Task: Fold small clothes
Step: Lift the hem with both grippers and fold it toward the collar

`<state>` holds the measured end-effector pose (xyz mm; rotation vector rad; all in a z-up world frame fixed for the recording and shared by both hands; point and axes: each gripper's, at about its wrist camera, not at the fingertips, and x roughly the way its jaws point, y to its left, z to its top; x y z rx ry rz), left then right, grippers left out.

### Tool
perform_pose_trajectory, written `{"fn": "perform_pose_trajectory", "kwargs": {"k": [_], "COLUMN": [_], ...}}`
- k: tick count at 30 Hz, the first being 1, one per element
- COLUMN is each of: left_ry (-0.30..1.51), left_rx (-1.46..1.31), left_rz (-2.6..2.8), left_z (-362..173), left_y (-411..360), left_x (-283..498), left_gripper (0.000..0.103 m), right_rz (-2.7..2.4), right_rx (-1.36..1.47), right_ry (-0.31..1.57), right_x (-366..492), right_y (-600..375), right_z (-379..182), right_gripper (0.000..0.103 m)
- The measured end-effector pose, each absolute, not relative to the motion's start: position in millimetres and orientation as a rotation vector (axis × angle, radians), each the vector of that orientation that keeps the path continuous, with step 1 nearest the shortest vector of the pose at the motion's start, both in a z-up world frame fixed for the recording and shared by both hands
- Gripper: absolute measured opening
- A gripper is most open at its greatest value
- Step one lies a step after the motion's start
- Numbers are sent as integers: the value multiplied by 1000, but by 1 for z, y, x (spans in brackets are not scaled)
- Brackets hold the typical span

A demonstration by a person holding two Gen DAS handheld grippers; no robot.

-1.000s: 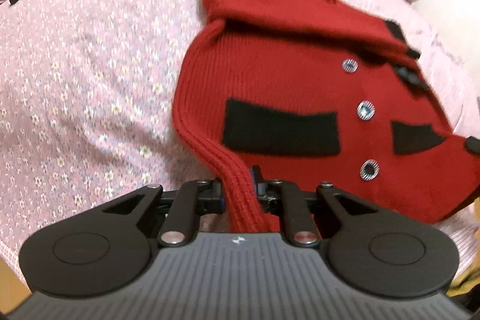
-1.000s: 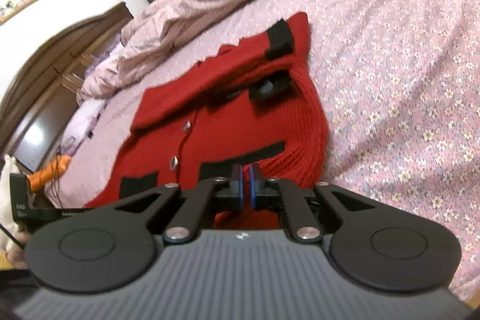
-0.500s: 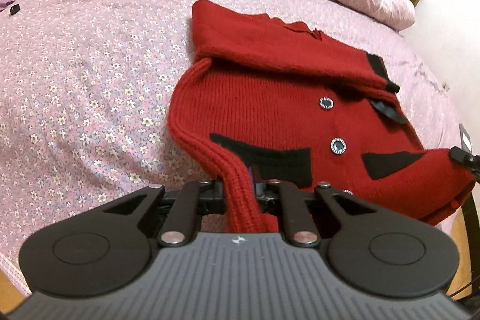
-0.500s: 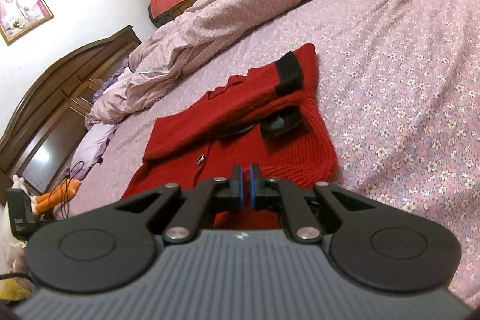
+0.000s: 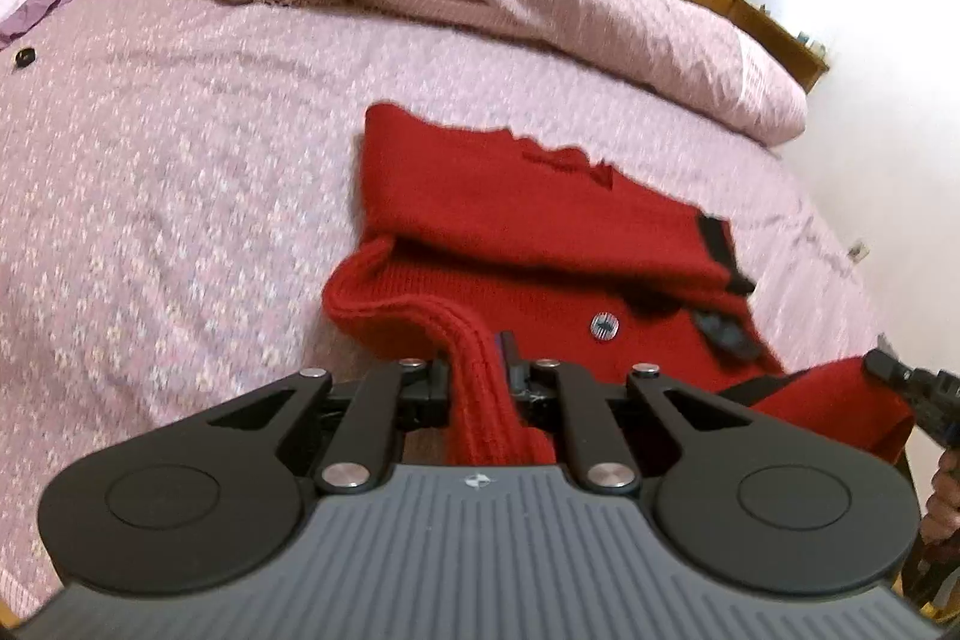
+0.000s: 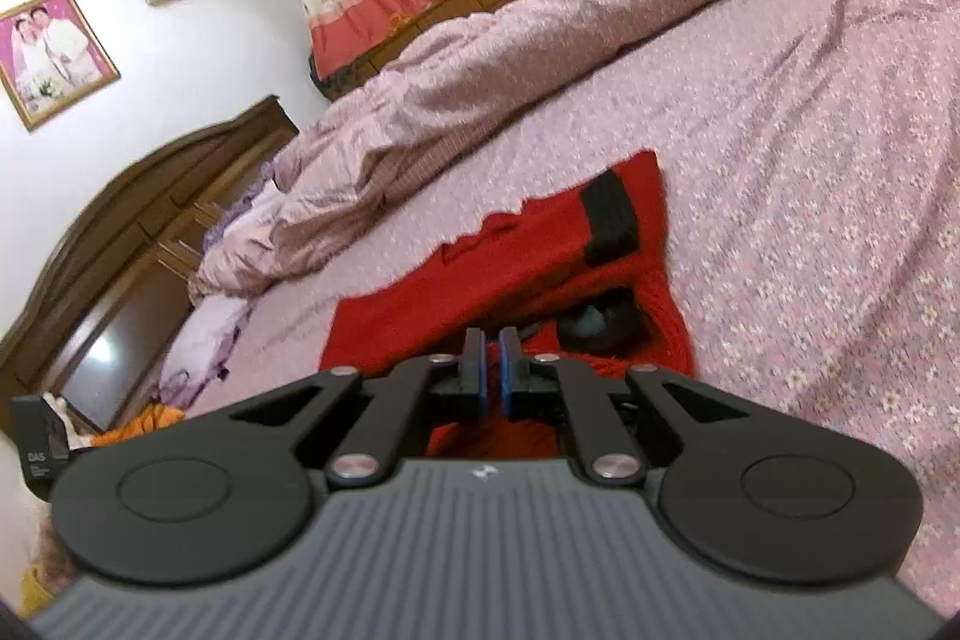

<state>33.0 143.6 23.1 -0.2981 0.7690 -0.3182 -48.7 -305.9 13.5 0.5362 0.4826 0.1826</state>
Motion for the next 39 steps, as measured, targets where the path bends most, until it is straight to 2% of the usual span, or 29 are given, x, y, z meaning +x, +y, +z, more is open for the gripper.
{"fn": "perform_pose_trajectory", "kwargs": {"k": [10,13,18,23,31,33,34,35,36,39], "left_ry": [722,725,749,770,774,777,779,782,784,789], "left_rx": [-372,-393,-389,-339,-275,-270,-271,-273,-273,-275], "left_rz": [-300,-284,-272,-272,-270,-267,-268,-267,-265,-256], "left_z": [59,64,60,49,35,32,30,29,27,23], "left_y": [146,147,137,124,113,114,114,115,116,118], "left_x": [79,99,134,147,141,137,135,134,132,128], "left_gripper": [13,13,12,12,12,12,12,12,12,12], "right_rz": [173,166,155,144,29,6,-7,-23,-33,0], "right_rx": [580,596,609,594,587,568,562,564,570,586], "right_ry": [429,400,361,460,714,755,774,789,794,819], "right_x": [-17,-6,18,36,13,1,-5,-12,-19,-30], "right_y": [-321,-327,-342,-347,-348,-343,-341,-340,-339,-337], "right_z": [37,42,51,34,-24,-33,-37,-41,-44,-54], "right_gripper": [7,3,3,6,8,14,30,52,59,62]}}
